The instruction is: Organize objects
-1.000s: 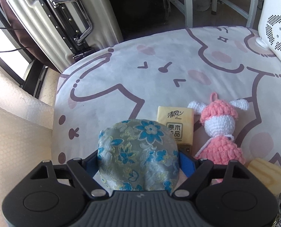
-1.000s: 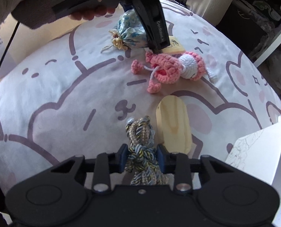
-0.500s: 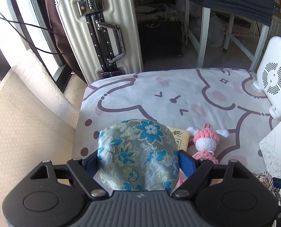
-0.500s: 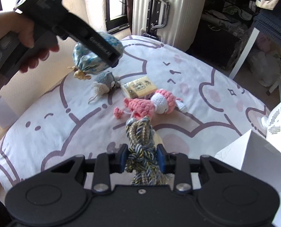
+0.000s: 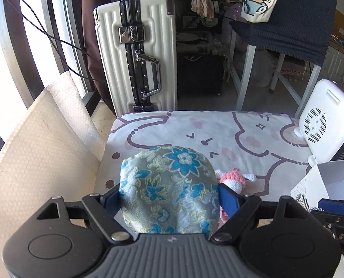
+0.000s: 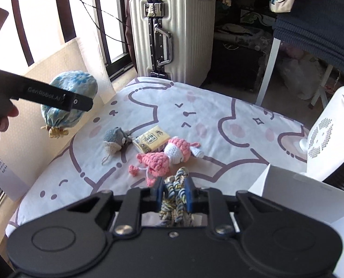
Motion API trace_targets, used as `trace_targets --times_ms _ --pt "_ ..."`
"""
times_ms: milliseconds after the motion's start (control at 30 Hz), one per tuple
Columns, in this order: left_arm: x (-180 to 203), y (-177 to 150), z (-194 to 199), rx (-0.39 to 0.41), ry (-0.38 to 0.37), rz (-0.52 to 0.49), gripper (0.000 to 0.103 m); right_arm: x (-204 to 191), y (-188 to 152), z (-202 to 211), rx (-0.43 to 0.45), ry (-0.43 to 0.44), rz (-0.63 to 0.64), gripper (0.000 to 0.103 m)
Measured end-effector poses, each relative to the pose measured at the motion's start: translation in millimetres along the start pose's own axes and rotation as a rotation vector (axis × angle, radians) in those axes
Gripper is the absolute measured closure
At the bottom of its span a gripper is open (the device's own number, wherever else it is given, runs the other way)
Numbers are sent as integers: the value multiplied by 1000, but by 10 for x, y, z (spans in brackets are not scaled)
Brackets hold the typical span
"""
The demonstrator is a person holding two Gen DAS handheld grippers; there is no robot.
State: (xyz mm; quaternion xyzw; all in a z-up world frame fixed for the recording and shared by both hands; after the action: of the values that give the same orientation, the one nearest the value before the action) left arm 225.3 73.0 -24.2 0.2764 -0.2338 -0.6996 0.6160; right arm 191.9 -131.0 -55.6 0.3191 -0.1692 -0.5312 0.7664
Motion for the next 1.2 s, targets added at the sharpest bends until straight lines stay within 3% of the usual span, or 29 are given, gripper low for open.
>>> trace_targets --times_ms 400,600,867,933,1067,1200 --pt "-32 -174 187 7 12 28 19 -121 -109 66 -9 48 -8 85" --pt "-24 -256 245 9 -9 47 19 -383 -442 -248 -145 103 3 85" --pt "-13 -287 302 21 -40 46 19 -575 -1114 -566 -381 102 71 84" --pt "-12 -285 307 22 -45 50 19 -591 -1216 -628 -407 86 99 83" --pt "-8 -288 311 25 -52 49 19 -639 -1295 -737 -427 81 120 69" --pt "-8 -315 309 18 -50 41 19 -664 -1395 -875 -464 70 145 68"
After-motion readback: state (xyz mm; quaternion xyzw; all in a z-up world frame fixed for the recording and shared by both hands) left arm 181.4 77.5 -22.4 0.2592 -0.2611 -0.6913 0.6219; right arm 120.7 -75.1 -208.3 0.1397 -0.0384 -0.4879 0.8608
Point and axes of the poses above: each gripper's, at about its wrist camera, not at the fingertips, and z roughly against the way its jaws point, x to its right, y to its top, the point moved 7 cm from there along -z, roughly the way its jaws point, and after that the axes turned 5 degrees about -z, right-handed, at the moved point
